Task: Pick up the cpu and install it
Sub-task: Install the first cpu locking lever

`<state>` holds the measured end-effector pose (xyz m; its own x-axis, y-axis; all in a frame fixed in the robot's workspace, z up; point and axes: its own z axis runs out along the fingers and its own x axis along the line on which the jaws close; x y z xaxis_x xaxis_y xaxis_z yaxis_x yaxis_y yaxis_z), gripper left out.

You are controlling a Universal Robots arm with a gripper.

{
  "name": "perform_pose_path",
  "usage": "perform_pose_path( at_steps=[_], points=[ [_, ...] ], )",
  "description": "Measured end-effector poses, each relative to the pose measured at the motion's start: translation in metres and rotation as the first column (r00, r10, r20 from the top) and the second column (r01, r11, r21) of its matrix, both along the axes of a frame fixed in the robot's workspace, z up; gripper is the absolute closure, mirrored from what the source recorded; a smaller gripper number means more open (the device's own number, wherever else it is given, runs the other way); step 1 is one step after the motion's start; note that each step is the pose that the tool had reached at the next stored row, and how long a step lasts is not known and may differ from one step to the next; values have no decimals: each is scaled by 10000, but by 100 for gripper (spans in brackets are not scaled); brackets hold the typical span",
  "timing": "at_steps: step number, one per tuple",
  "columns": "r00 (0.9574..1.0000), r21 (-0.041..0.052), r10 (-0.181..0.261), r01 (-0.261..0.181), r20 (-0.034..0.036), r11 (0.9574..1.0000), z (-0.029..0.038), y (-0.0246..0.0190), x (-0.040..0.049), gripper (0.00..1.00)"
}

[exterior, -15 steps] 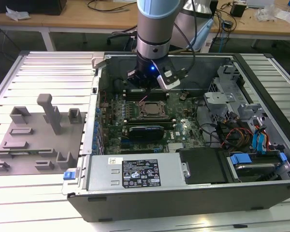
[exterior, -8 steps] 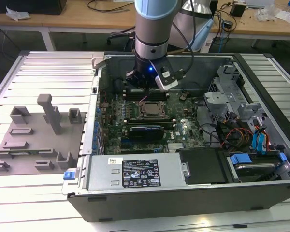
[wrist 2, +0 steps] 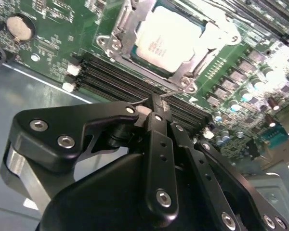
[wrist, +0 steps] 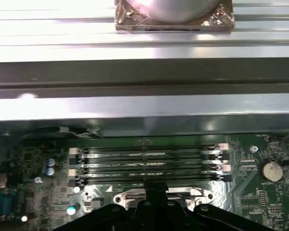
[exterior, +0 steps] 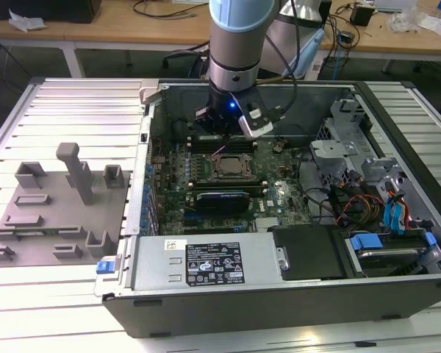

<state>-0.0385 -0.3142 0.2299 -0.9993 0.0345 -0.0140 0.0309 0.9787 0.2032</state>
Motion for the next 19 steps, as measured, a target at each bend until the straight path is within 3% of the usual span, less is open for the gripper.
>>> perform_pose_path(
  at_steps=[3, 16, 19],
  points=[
    [10000, -1, -32, 32, 1, 10000, -21, 1, 130, 89],
    [10000, -1, -40, 40, 11, 10000, -134, 51, 75, 89],
    [9999, -1, -44, 44, 101, 10000, -174, 53, 54, 89]
  ],
)
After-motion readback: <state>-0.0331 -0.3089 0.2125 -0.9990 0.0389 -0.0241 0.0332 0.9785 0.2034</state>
